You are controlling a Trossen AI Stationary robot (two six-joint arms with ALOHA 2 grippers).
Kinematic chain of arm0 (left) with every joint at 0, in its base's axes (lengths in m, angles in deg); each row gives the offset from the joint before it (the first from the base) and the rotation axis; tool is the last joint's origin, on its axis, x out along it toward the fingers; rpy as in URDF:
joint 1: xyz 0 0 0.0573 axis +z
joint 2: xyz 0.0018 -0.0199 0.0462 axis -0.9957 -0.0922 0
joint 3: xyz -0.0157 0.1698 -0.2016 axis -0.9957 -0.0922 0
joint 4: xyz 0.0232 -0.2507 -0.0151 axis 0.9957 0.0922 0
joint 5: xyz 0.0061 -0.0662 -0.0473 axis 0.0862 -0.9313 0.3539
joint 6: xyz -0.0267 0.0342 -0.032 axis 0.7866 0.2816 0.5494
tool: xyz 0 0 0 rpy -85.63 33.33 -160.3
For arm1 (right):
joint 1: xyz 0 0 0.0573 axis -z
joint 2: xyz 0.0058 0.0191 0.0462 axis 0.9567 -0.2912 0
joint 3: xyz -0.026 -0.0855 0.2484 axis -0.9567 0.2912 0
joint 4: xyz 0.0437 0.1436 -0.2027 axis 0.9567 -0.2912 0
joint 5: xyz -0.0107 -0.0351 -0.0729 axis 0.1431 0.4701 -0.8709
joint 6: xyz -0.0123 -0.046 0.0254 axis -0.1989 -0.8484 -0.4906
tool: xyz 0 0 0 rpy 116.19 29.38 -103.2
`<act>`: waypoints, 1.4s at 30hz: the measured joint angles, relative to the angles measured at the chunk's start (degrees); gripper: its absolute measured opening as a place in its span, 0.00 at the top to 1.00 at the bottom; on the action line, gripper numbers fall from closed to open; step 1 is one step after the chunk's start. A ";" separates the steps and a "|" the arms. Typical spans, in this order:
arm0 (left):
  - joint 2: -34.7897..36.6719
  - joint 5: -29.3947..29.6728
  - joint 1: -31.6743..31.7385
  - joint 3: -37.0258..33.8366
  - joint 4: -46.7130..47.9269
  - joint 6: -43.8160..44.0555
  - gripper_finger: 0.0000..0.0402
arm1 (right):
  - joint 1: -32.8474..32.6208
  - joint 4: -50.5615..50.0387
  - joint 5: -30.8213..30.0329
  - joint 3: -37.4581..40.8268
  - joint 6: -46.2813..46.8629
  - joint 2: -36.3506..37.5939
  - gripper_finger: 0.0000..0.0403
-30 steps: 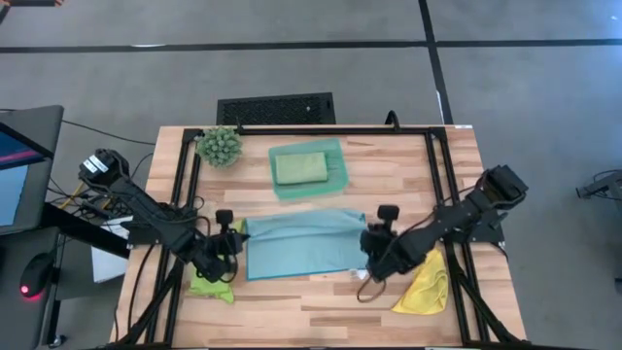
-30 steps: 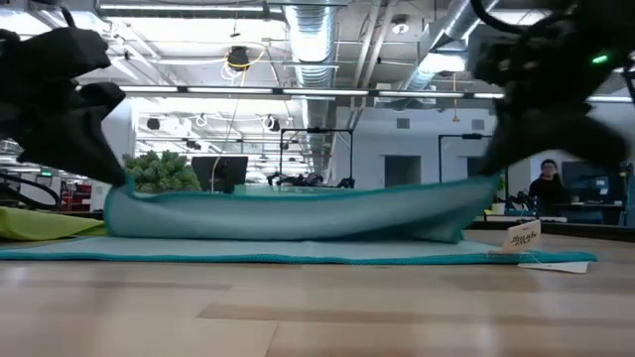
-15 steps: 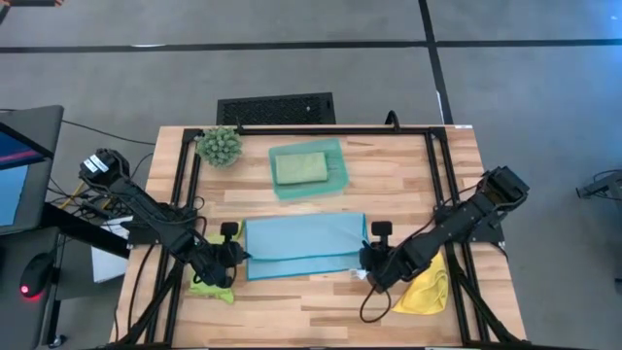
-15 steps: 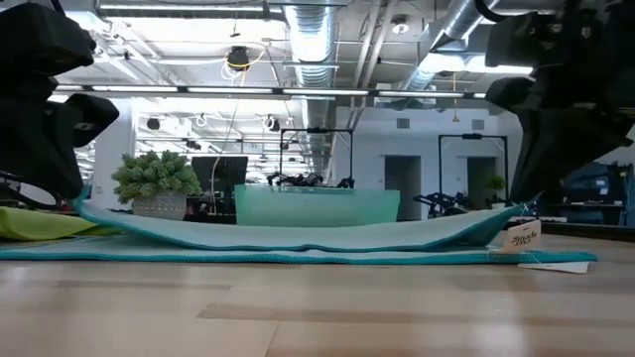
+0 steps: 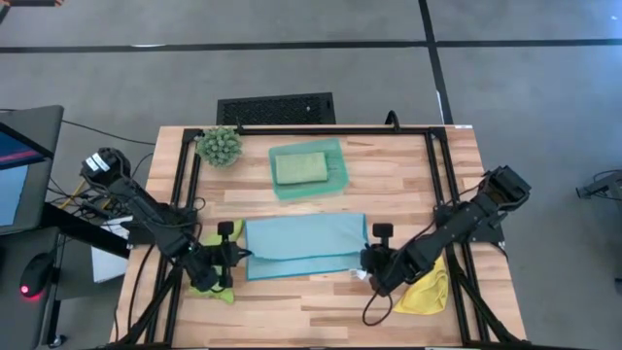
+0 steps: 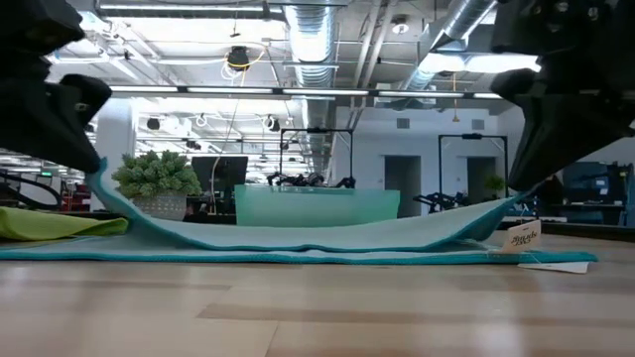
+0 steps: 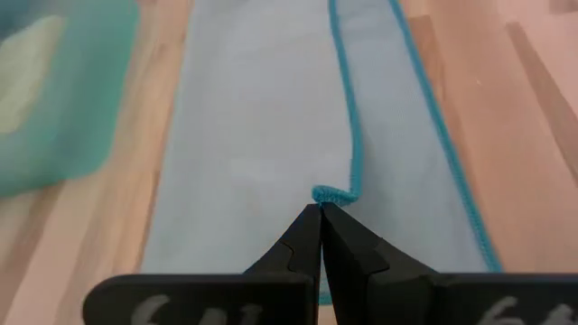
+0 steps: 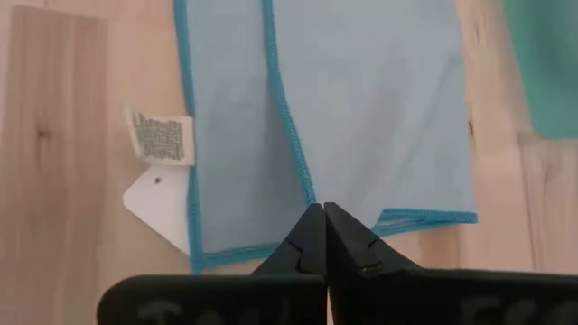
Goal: Fold microfiber towels
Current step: Fold the blue towel
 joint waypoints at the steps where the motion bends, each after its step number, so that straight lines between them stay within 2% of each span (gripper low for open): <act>1: 0.00 0.50 -0.78 0.00 -0.01 0.63 1.00 | -0.17 0.08 0.00 0.00 0.21 0.00 0.97; 12: 0.02 6.71 -7.52 0.04 1.56 7.22 1.00 | -0.64 -4.25 -0.88 0.00 3.80 2.76 0.98; 16: 0.00 5.39 -8.04 -0.68 2.39 10.86 1.00 | -2.08 -4.31 -0.90 0.00 5.32 5.20 0.98; 21: -1.51 2.72 -8.03 -2.00 1.11 13.79 1.00 | -2.79 -1.55 5.51 0.00 3.10 3.45 0.97; 27: -3.77 0.95 -7.75 -4.33 -6.94 12.51 1.00 | -2.41 0.65 7.37 0.00 0.61 -0.35 0.97; 34: -4.55 1.09 -7.32 -4.57 -9.94 10.44 1.00 | -0.87 3.33 11.97 0.00 -2.48 -0.87 0.96; 36: -4.55 1.13 -6.81 -4.57 -10.33 9.83 1.00 | -0.66 2.94 11.41 0.00 -2.67 -0.87 0.97; 42: -4.55 0.92 -4.67 -4.57 -12.71 6.27 1.00 | -1.10 -0.47 4.76 0.02 -2.72 -0.42 0.98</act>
